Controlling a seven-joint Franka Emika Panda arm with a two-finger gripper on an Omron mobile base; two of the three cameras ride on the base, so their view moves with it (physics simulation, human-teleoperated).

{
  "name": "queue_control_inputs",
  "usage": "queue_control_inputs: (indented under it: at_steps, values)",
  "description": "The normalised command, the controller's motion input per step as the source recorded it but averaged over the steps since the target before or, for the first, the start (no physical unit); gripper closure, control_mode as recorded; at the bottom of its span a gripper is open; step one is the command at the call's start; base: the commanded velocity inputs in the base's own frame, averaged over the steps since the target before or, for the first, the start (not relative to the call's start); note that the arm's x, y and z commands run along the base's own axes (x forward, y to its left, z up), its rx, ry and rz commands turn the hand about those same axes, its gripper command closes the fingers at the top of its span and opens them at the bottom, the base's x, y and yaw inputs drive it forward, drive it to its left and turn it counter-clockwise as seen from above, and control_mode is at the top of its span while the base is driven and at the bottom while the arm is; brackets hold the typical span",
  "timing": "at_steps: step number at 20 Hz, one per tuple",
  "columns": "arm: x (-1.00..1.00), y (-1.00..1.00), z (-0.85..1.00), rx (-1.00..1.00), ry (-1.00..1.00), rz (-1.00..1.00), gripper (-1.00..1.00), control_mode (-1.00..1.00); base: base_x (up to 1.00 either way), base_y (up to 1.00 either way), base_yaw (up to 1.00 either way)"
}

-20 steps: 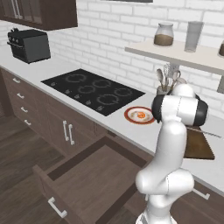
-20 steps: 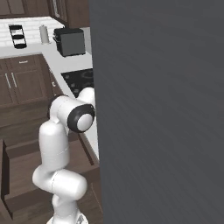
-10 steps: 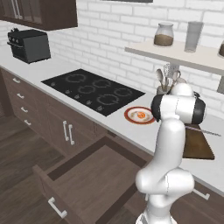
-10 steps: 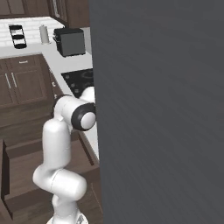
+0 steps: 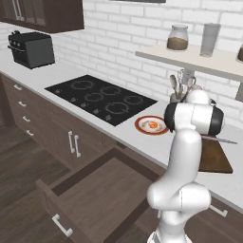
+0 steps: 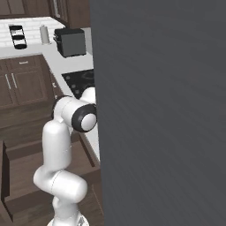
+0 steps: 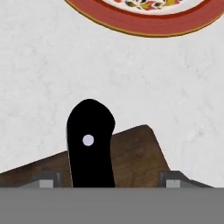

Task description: Pick up the knife from the drawer and place it on the cutting board. Then place the meat from the plate to the cutting board.

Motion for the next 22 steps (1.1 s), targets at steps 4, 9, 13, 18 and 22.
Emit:
queue_control_inputs:
  at_steps: [4, 9, 13, 18, 22]
  values:
    - [0.00, 0.34, 0.15, 0.00, 0.00, 0.00, -1.00, -1.00, 0.00, 0.00, 0.00]
    - [-0.02, 0.04, 0.31, -0.01, 0.00, 0.00, -1.00, -1.00, 0.00, 0.00, 0.00]
    - [-0.12, 0.11, 0.51, 0.00, -0.01, 0.00, -1.00, -1.00, 0.00, 0.00, 0.00]
    - [-0.02, 0.79, 0.24, -0.01, 0.00, -0.13, -1.00, -1.00, 0.00, 0.00, 0.00]
    - [-0.06, 0.99, 0.00, 0.00, -0.02, -0.26, -1.00, -1.00, 0.00, 0.00, 0.00]
